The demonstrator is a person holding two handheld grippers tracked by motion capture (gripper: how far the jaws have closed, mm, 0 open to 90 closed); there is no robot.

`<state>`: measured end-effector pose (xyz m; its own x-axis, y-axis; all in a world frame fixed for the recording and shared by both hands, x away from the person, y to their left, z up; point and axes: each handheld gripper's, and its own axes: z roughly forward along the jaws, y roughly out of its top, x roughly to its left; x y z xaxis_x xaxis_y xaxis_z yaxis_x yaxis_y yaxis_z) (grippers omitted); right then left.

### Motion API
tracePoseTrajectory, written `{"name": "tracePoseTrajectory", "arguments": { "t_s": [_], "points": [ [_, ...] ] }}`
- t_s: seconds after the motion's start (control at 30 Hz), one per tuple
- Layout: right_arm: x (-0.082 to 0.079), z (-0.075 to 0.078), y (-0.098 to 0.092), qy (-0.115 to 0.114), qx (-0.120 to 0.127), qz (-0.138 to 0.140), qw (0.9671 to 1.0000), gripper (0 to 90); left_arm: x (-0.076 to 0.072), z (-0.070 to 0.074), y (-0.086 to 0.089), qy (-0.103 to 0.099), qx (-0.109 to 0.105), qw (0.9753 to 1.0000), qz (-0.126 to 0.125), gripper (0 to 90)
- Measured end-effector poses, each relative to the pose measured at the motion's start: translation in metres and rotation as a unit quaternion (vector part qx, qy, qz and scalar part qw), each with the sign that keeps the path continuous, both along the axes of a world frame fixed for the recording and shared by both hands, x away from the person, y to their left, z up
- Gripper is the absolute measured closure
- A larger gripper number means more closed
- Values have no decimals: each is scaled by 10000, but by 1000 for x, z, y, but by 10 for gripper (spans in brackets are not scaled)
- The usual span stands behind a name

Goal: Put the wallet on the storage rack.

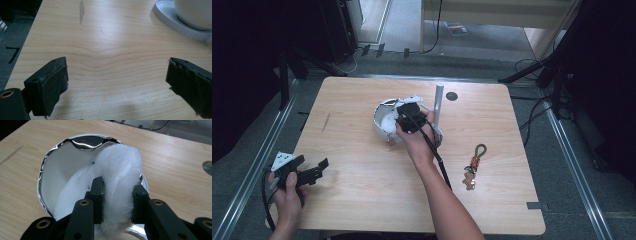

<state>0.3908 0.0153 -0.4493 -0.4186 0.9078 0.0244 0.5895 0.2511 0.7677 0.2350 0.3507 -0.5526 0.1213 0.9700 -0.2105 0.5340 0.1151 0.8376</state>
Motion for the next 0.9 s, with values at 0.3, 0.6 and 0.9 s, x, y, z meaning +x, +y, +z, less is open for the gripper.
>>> {"name": "tracePoseTrajectory", "arguments": {
  "t_s": [0.3, 0.6, 0.9],
  "points": [
    [-7, 8, -8, -7, 206, 148, 9997, 584, 0, 0, 0, 10, -8, 10000, 8, 47],
    [-24, 14, -17, -107, 349, 214, 9991, 490, 0, 0, 0, 1, -9, 10000, -2, 47],
    [-43, 17, -34, -220, 381, 264, 9987, 451, 0, 0, 0, 14, 10, 10000, -8, 47]
  ]
}}
